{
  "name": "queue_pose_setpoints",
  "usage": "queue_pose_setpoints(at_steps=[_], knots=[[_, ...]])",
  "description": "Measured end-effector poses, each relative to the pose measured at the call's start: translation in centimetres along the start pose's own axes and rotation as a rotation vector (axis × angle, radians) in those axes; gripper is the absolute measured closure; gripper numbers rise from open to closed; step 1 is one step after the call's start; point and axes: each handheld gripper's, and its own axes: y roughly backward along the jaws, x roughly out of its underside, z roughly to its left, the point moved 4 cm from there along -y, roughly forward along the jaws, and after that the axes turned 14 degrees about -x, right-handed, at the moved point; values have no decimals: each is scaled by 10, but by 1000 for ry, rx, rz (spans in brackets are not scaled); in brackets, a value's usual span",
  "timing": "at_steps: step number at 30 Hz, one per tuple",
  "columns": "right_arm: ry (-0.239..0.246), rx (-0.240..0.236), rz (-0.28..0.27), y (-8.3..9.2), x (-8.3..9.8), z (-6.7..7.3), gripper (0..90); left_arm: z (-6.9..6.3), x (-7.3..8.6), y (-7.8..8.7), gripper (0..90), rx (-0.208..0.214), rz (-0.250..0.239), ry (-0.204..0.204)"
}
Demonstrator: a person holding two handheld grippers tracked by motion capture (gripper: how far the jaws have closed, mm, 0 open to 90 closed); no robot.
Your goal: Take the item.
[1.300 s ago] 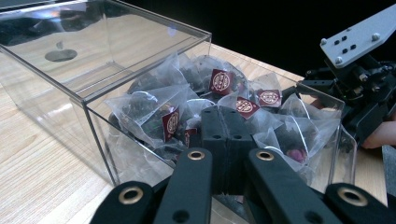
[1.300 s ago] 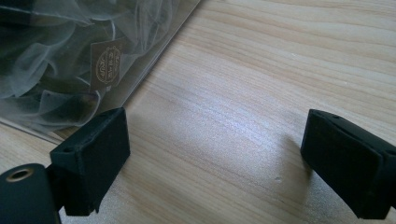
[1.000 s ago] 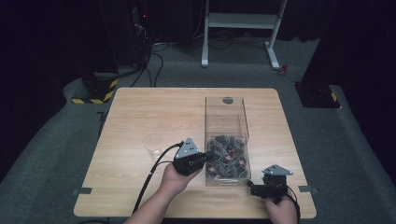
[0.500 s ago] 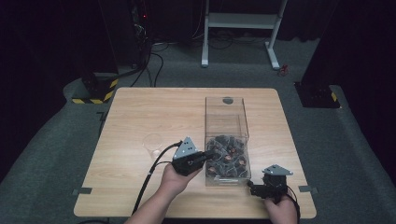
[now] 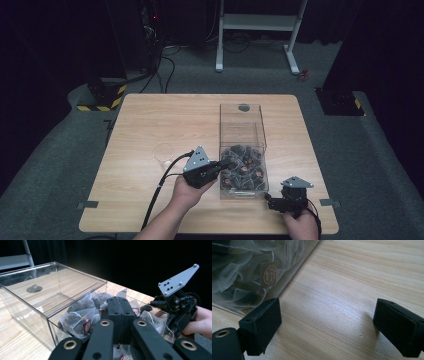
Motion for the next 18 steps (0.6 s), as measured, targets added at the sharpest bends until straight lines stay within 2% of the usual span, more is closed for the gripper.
queue_pose_setpoints(at_steps=[18], knots=[[-1, 0, 0, 0, 0, 0, 78, 1, -4, 6, 900, 2, -28, 20]])
